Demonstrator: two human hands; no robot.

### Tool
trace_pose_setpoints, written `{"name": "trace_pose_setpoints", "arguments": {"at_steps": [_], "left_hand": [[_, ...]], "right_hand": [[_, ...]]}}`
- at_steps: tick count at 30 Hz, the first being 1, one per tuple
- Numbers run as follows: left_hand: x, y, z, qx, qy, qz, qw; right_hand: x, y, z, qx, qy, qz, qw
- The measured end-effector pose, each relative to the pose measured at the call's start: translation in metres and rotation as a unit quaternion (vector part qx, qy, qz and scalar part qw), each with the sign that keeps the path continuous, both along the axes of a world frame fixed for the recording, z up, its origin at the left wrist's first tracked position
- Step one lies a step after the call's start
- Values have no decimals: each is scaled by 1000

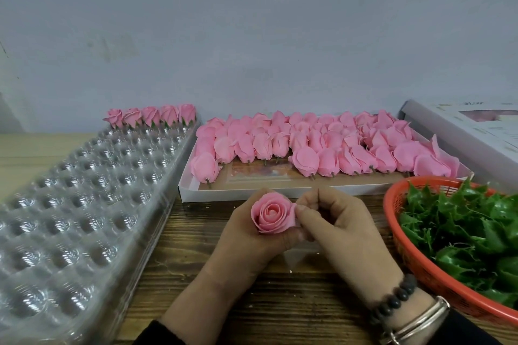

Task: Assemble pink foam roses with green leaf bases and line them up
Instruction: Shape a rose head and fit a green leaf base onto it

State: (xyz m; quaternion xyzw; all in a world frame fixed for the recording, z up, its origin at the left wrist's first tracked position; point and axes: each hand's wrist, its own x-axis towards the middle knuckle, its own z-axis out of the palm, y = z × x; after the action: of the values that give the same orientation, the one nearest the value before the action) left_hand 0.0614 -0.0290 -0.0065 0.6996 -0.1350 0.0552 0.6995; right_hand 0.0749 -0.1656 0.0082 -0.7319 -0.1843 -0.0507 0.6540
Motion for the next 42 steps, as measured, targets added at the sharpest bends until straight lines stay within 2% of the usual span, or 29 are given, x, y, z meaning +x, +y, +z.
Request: {"name": "trace_pose_setpoints", "arguments": {"at_steps": [5, 8, 11, 15, 19, 23, 28, 34, 38, 42], "left_hand": [[-1, -1, 1, 20, -1, -10, 1000], [-2, 0, -1, -11, 22, -15, 1000], [-1, -1, -2, -96, 61, 8, 993], [0, -8, -1, -259, 104, -10, 960], [-2, -13, 2, -340, 162, -43, 925], [-2, -10, 3, -352, 169, -75, 917], [0, -6, 3, -336, 162, -44, 927], [-1, -6, 5, -330, 150, -12, 932], [-2, -8, 7, -329, 160, 7, 931], [0, -10, 6, -343, 145, 13, 928]], "right_hand": [[-4, 0, 1, 3, -34, 3, 999], [-2, 0, 0, 23, -44, -22, 999], [3, -1, -5, 25, -34, -77, 996], [-1, 11, -14, -47, 14, 0, 999], [-6, 14, -19, -160, -51, -21, 986], [-5, 11, -18, -183, -92, -39, 978], [-6, 11, -17, -179, -43, -25, 983], [-7, 12, -10, -110, 9, 53, 992], [-7, 13, -8, -74, 49, 64, 994], [-7, 13, -9, -78, 18, 30, 996]]}}
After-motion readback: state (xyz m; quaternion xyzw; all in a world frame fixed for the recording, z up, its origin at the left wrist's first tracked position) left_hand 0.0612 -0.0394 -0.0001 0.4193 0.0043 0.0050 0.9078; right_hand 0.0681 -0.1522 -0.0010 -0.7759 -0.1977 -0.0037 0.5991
